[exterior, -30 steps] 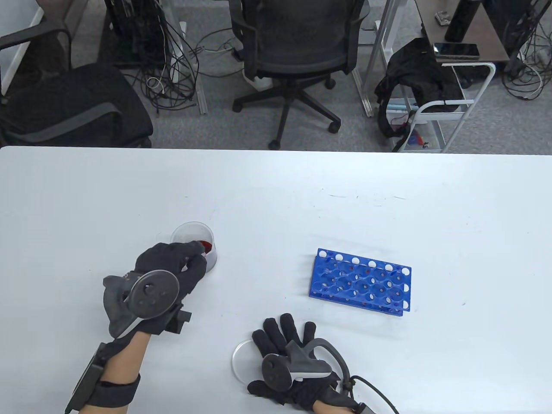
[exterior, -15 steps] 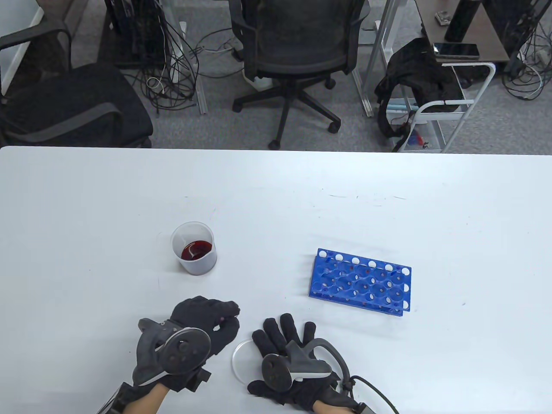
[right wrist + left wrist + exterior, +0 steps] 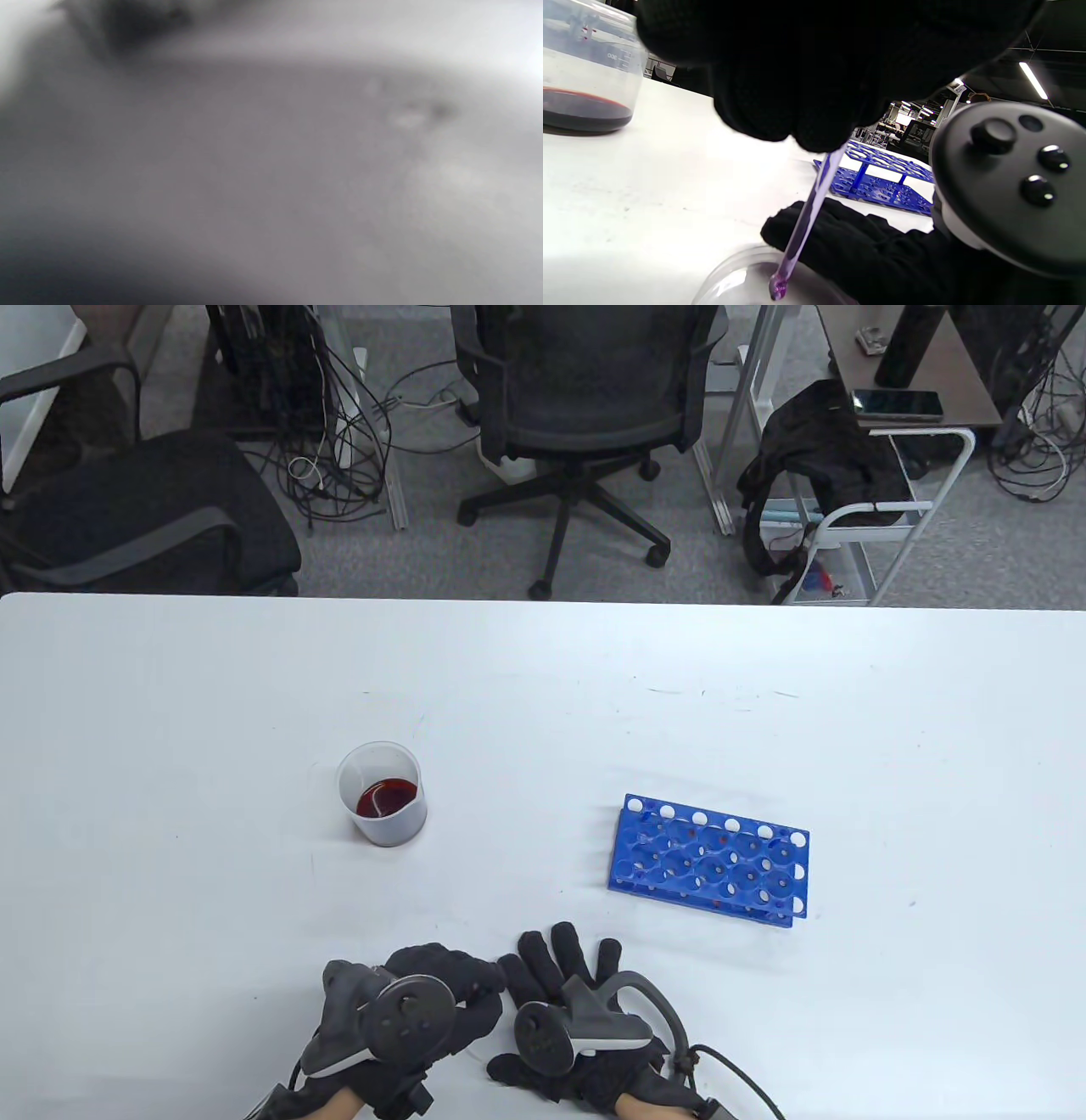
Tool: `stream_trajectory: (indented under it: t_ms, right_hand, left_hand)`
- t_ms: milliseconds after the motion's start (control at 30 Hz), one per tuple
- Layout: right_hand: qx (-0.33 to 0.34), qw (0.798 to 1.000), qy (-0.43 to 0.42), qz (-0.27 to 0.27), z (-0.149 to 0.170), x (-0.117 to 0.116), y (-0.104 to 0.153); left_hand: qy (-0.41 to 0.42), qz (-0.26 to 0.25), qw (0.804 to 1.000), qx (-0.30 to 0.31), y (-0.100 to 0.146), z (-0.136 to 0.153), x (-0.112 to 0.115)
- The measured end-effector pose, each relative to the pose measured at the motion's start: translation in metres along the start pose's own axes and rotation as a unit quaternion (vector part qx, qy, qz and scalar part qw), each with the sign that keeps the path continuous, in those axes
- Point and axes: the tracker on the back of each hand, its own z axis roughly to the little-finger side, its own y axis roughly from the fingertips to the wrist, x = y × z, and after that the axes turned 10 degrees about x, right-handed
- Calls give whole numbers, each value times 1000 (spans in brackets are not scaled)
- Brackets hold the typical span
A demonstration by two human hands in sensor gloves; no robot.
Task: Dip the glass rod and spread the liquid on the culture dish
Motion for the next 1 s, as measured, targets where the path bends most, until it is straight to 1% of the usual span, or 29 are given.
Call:
stream_trajectory:
  t_ms: [100, 167, 233, 367, 500, 633, 800, 1000]
  right_hand:
    - [0, 1000, 0, 0, 0, 0, 0]
    - [0, 1000, 0, 0, 0, 0, 0]
    - [-1, 1000, 1, -1, 0, 0, 0]
    - [-1, 1000, 1, -1, 0, 0, 0]
    - [-1, 1000, 1, -1, 0, 0, 0]
    - [-1, 1000, 1, -1, 0, 0, 0]
    - [-1, 1000, 1, -1, 0, 0, 0]
    - [-1, 1000, 1, -1, 0, 0, 0]
  left_hand:
    - [-4, 12, 1000, -5, -1, 1, 5]
    - [-2, 6, 1000, -5, 0, 1, 4]
    - [-6, 14, 1000, -7, 0, 2, 3]
    - [7, 38, 999, -4, -1, 3, 2]
    - [26, 52, 998, 4, -1, 3, 4]
    - [35, 51, 998, 10, -2, 0, 7]
    - [24, 38, 999, 17, -2, -4, 9]
    - [0, 21, 1000, -7, -1, -5, 9]
